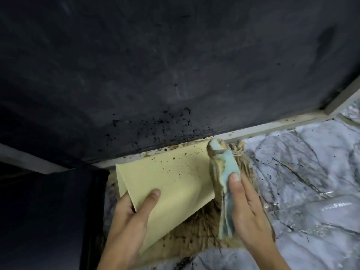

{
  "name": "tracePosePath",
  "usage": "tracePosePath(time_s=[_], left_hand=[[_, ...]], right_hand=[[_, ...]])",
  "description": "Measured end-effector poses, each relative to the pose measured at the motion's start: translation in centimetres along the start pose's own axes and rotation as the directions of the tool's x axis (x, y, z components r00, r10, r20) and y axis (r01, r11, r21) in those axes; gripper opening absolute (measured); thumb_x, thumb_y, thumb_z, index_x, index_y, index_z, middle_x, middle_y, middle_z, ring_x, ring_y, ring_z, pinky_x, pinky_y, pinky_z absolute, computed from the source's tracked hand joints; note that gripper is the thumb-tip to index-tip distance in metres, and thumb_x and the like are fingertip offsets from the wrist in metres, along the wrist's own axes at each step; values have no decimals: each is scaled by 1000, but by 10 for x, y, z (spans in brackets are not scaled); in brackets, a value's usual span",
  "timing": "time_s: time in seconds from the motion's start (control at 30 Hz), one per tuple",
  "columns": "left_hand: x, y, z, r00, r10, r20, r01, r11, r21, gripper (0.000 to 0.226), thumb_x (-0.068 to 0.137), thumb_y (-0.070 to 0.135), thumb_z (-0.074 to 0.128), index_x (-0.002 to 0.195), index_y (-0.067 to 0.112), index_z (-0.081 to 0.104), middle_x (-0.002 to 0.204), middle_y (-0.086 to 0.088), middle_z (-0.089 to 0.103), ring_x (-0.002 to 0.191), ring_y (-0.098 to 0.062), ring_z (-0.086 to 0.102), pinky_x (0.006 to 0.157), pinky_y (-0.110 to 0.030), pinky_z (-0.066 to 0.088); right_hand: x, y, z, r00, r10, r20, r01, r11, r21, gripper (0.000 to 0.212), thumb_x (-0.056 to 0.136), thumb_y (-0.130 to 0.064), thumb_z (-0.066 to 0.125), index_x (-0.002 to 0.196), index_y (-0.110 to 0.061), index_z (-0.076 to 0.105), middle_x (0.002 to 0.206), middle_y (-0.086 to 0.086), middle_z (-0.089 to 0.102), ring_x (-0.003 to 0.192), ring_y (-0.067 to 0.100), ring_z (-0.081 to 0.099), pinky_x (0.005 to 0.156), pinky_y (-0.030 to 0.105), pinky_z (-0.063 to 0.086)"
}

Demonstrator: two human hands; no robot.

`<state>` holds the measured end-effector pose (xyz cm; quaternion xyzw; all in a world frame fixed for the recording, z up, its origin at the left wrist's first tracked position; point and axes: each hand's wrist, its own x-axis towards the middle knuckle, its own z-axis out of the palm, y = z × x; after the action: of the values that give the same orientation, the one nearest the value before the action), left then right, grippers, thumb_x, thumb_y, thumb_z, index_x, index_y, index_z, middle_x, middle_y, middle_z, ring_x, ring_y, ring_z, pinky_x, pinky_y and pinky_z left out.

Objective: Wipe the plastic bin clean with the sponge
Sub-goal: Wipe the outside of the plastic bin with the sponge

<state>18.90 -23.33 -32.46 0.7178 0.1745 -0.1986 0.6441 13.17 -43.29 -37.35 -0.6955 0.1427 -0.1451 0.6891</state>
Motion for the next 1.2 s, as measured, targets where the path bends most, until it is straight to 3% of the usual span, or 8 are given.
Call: tracePosePath(time_s=[0.13,0.23,0.33,0.47,0.63,0.9,1.1,1.2], left_hand=[[-2,-8,-7,997,-25,79,31,997,-73,52,69,42,96,117,47,79,122,7,85,119,-20,79,117,-57,49],[1,-15,-12,986,-6,167,16,998,-56,62,71,34,88,130,44,74,135,-1,80,131,-27,72,121,-62,42],[6,-17,-15,976,30,216,-21,999,-45,75,68,29,85,140,37,69,144,-2,75,140,-26,65,123,-62,39],[6,-25,-21,994,-23,102,32,996,-87,60,70,15,92,127,27,77,129,-7,83,129,-34,72,121,-65,42],[3,-24,-19,994,-61,93,62,998,-11,55,67,24,98,118,35,79,123,6,85,126,-22,72,121,-56,44],[4,-23,-21,975,41,218,-32,999,-44,66,71,33,84,136,38,72,140,-1,77,136,-24,69,122,-57,41],[4,-28,-27,988,-23,153,15,999,49,57,66,48,85,122,48,76,130,10,81,125,-15,74,120,-55,45],[5,-27,-27,985,-32,171,20,997,70,56,67,48,85,122,51,75,131,11,81,123,-11,75,120,-54,45]], right_hand=[[19,-27,41,961,11,275,5,998,-59,36,105,-48,31,136,-53,50,95,-15,70,80,-7,65,62,12,52],[44,-42,80,874,-76,480,171,973,-156,41,109,-41,31,147,-37,44,136,-14,60,123,-1,54,102,25,44],[53,-36,104,797,-134,588,432,809,-400,46,106,-51,24,152,-45,30,160,-16,33,150,4,18,123,35,8],[57,10,56,900,27,436,293,704,-647,56,98,-68,12,152,-54,12,165,-22,11,152,3,-5,124,40,-3],[72,37,-10,981,155,114,-25,691,-723,54,104,-58,22,156,-42,23,165,-18,16,152,4,0,125,44,2],[40,-15,92,840,6,543,364,736,-571,57,102,-57,9,156,-42,17,166,-20,12,152,1,-6,121,32,-13],[80,26,-3,956,224,188,-17,682,-731,58,98,-66,29,153,-49,26,166,-18,15,153,10,5,124,48,8],[78,27,3,957,258,132,-51,600,-798,59,101,-63,20,156,-44,14,165,-19,3,154,14,-5,124,46,-3]])
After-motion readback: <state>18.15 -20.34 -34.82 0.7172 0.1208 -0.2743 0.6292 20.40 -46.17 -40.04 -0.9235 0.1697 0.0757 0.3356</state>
